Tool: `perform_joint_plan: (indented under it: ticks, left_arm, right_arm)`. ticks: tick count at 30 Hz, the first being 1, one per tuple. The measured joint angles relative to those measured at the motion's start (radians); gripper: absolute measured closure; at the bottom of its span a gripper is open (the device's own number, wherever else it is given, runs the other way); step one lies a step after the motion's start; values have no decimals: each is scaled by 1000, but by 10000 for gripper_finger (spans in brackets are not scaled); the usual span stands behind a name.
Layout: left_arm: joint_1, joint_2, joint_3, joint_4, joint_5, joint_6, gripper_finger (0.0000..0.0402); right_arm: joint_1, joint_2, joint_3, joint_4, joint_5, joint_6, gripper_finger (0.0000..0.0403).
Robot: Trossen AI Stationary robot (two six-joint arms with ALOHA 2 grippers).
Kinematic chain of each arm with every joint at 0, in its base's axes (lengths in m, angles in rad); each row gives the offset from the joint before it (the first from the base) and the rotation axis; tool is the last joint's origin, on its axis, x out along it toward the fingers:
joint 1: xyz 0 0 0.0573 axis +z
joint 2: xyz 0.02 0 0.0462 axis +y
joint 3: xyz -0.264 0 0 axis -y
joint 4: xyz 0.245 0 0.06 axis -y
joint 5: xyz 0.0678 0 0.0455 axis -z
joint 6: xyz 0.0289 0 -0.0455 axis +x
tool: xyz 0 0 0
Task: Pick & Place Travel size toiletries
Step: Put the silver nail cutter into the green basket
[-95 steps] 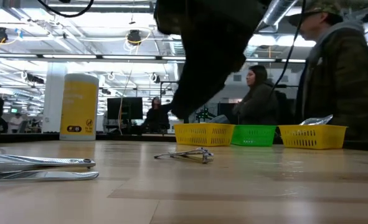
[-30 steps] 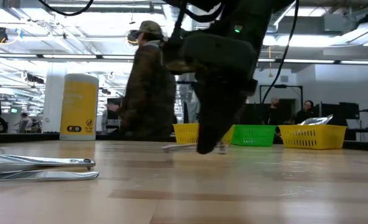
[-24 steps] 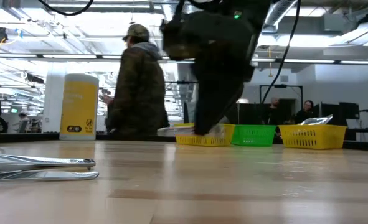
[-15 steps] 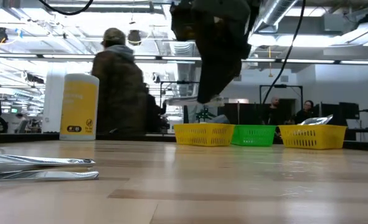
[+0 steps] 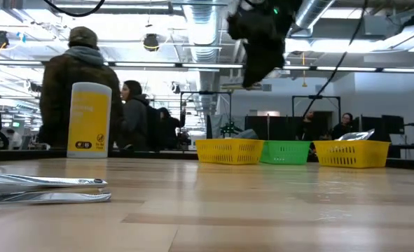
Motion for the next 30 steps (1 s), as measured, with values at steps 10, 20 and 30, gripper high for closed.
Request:
perform_joint_plan:
  ticks: [10,20,30]
  left_arm:
    - [0,0,0,2,0,5,298]
    - [0,0,0,7,0,4,298]
    - [0,0,0,13,0,4,298]
  right_arm:
    - [-360,-136,-175,66,52,-18,363]
    - [-564,-29,-175,75,45,-38,359]
    - [-605,39,-175,59,26,-51,310]
